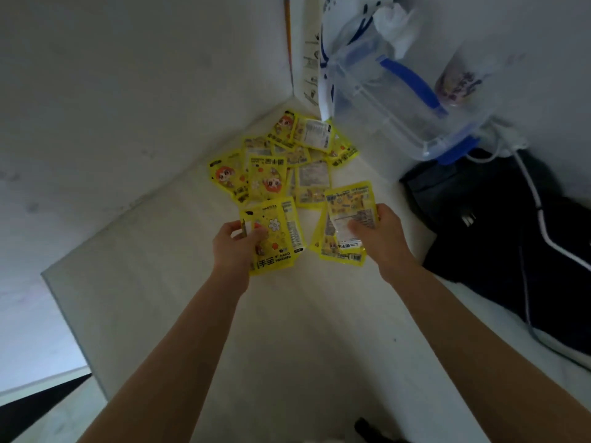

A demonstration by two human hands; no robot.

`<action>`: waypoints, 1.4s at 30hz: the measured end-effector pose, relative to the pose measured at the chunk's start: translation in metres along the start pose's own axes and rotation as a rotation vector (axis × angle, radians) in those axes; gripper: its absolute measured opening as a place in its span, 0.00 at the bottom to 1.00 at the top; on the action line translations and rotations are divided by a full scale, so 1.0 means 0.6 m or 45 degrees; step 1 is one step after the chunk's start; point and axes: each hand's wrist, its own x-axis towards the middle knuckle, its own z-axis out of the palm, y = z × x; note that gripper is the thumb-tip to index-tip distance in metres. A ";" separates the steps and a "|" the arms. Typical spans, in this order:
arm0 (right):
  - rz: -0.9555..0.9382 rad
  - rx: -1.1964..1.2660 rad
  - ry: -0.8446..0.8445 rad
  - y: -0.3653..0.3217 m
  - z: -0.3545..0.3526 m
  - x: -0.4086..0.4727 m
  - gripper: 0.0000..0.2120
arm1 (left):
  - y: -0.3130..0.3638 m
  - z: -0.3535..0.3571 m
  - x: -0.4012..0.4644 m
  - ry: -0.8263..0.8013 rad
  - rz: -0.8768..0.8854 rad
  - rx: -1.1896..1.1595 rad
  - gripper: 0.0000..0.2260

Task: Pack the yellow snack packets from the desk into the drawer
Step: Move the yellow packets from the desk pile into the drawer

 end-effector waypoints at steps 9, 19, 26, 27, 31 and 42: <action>0.091 0.041 0.040 0.090 -0.044 -0.167 0.09 | -0.087 -0.033 -0.100 -0.153 0.028 0.117 0.14; 0.204 0.023 0.349 0.187 -0.055 -0.353 0.11 | -0.181 -0.060 -0.180 -0.433 0.093 0.231 0.13; 0.261 0.190 0.577 0.257 -0.068 -0.494 0.12 | -0.228 -0.083 -0.256 -0.632 0.152 0.403 0.14; 0.261 0.229 0.609 0.267 -0.071 -0.516 0.12 | -0.236 -0.085 -0.271 -0.661 0.157 0.422 0.14; 0.283 0.291 0.732 0.320 -0.090 -0.604 0.12 | -0.279 -0.086 -0.338 -0.768 0.191 0.517 0.14; 0.429 0.499 1.033 0.518 -0.180 -0.858 0.12 | -0.468 -0.064 -0.553 -1.031 0.297 0.753 0.11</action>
